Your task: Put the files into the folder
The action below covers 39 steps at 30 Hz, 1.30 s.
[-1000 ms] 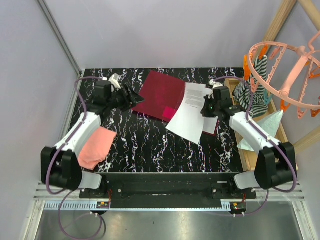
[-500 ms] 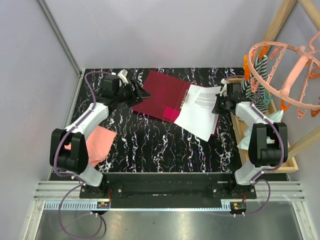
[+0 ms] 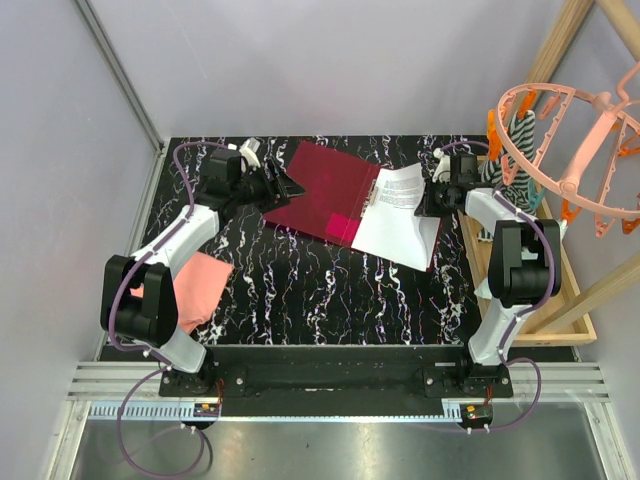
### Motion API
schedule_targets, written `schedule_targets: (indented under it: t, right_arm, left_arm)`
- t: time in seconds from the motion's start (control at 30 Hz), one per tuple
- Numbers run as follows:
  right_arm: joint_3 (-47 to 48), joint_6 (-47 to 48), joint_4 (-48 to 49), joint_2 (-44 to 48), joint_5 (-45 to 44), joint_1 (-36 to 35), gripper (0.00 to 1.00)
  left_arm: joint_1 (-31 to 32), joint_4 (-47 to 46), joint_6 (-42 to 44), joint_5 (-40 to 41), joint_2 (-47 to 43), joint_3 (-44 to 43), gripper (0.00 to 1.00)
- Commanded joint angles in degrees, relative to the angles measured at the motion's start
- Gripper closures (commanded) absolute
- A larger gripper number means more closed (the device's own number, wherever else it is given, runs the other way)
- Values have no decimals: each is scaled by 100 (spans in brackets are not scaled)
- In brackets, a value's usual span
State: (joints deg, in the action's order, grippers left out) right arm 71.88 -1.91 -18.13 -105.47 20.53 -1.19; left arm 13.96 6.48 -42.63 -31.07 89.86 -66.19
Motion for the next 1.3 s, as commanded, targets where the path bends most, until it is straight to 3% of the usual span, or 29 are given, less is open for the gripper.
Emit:
schedule_targets:
  t: [0.0, 0.37, 0.4, 0.43, 0.53, 0.57, 0.63, 0.73, 0.83, 1.27]
  right_arm:
    - [388, 165, -32, -158, 214, 84, 100]
    - [529, 165, -41, -281, -58, 84, 100]
    - [555, 139, -50, -307, -111, 84, 96]
    - [556, 95, -50, -316, -163, 84, 80]
    - [485, -81, -59, -308, -348, 84, 66]
    - [442, -142, -50, -316, -453, 84, 58]
    - [380, -318, -50, -316, -515, 84, 53]
    - [301, -468, -59, -342, -664, 241, 53]
    - [266, -521, -50, -343, -814, 268, 69]
    - [441, -538, 90, -413, -560, 277, 80]
  left_arm:
    - [37, -323, 36, -233, -13, -122, 30]
    - [239, -349, 9, -233, 101, -175, 30]
    - [257, -349, 1, -242, 110, -183, 30]
    - [265, -349, -8, -250, 119, -183, 30]
    - [292, -358, -8, -251, 110, -166, 30]
    - [309, -358, -8, -250, 101, -157, 30]
    - [318, -367, -17, -259, 101, -157, 30]
    - [345, -384, -26, -259, 84, -166, 30]
    - [371, -376, -17, -259, 66, -157, 30]
    - [450, -393, -52, -242, -22, -139, 30]
